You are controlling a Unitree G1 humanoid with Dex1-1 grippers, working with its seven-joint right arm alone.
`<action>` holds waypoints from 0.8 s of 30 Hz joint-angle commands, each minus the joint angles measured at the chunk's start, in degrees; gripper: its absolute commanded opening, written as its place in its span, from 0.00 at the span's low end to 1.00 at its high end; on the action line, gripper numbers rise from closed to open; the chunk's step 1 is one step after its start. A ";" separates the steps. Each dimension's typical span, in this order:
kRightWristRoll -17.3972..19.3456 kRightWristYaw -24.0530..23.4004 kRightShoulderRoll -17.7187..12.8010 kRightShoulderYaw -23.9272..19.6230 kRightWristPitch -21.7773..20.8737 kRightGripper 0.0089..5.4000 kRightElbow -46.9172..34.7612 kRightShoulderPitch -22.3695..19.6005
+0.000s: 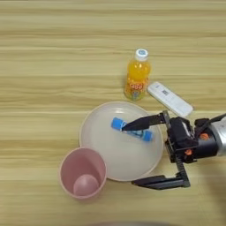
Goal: Move the objects on the table
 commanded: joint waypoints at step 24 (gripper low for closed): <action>-13.34 -12.28 7.48 7.82 -9.19 1.00 3.81 -1.75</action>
